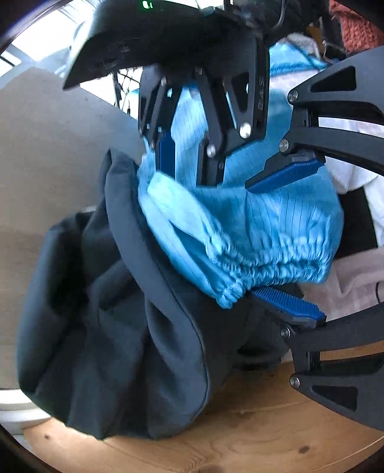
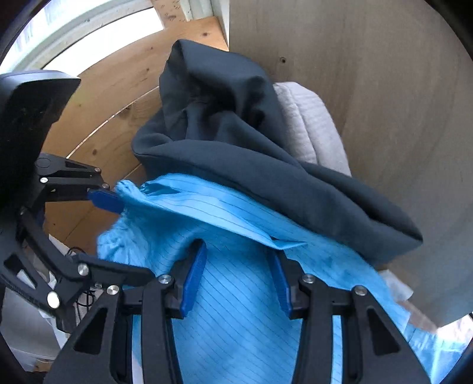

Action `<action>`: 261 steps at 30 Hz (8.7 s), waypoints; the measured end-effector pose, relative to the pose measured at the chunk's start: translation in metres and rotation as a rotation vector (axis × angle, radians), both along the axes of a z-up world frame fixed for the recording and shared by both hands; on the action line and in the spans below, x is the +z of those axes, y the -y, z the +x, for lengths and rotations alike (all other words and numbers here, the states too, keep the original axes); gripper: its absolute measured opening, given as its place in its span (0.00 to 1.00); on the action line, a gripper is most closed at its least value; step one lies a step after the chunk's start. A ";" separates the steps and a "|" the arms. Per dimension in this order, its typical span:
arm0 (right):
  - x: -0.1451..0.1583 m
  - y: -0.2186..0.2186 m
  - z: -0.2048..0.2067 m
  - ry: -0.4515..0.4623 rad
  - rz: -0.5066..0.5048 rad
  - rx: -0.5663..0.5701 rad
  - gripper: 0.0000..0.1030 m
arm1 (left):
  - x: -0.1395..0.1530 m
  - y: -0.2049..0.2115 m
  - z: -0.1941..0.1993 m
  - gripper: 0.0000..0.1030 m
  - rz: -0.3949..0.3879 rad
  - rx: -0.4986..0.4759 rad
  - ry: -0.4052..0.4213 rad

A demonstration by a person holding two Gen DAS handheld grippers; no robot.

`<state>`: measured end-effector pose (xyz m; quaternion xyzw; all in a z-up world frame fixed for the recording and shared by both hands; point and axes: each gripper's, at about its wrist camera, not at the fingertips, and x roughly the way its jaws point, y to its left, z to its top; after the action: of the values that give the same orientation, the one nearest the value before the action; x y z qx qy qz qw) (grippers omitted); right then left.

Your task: Fold clothes

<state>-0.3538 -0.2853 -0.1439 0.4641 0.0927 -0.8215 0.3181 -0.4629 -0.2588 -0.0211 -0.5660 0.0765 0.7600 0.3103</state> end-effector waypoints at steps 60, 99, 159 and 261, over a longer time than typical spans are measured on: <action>-0.006 -0.735 0.360 0.004 -0.030 -0.725 0.42 | 0.156 -0.588 0.267 0.10 0.269 -0.139 -0.068; -0.094 -0.727 0.211 0.120 0.101 -0.509 0.42 | -0.091 -0.419 0.211 0.21 -0.054 0.199 0.067; -0.048 -0.727 0.619 0.094 -0.159 -0.699 0.49 | -0.100 -0.264 0.605 0.26 0.102 -0.018 0.136; -0.049 -0.752 0.355 0.300 -0.168 -0.382 0.34 | -0.110 -0.393 0.376 0.31 -0.016 0.023 0.034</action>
<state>0.0014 0.4665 -0.1926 0.5618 -0.1133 -0.7935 0.2048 -0.0872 0.1337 -0.1315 -0.5822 0.0708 0.7531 0.2981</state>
